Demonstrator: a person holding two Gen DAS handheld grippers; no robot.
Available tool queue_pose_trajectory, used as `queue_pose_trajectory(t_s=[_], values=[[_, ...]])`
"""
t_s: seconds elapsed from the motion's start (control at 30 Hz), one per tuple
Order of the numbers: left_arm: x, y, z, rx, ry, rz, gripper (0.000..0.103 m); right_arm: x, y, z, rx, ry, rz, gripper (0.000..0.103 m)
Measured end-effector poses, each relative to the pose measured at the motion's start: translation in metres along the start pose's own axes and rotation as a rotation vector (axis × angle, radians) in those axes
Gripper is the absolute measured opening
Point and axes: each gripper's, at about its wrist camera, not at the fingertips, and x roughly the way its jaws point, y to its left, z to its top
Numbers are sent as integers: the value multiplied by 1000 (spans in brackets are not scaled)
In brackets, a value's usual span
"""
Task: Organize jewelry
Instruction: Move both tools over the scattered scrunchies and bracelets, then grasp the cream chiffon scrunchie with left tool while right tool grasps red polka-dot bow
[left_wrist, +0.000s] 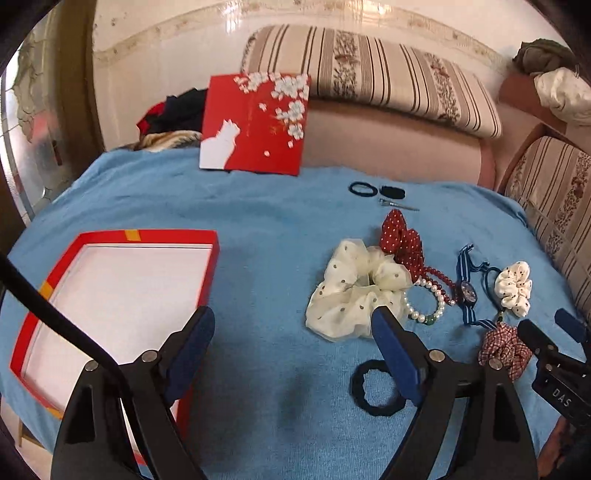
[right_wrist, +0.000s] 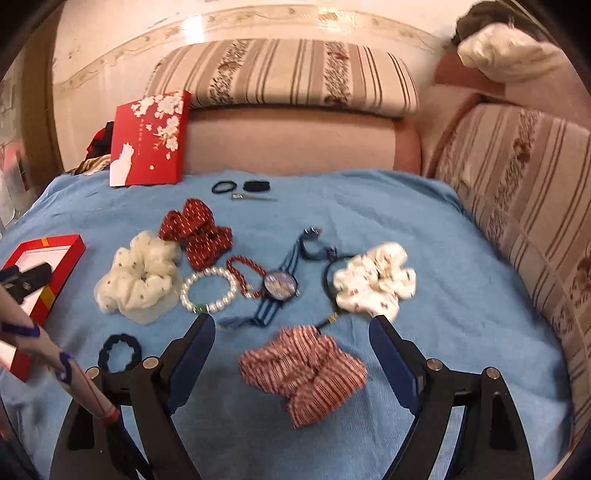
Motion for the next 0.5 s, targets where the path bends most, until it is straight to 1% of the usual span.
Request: queue_pose_trajectory(t_s=[0.07, 0.17, 0.23, 0.33, 0.4, 0.5], values=[[11, 0, 6, -1, 20, -4, 86, 6, 4, 6, 17, 14, 50, 89], [25, 1, 16, -12, 42, -16, 86, 17, 9, 19, 24, 30, 88, 88], [36, 2, 21, -14, 72, -25, 86, 23, 9, 29, 41, 41, 126, 87], [56, 2, 28, -36, 126, -91, 86, 34, 7, 43, 92, 66, 205, 82], [67, 0, 32, -37, 147, -131, 86, 45, 9, 53, 124, 80, 266, 79], [78, -10, 35, 3, 153, -171, 86, 65, 20, 68, 119, 114, 334, 74]])
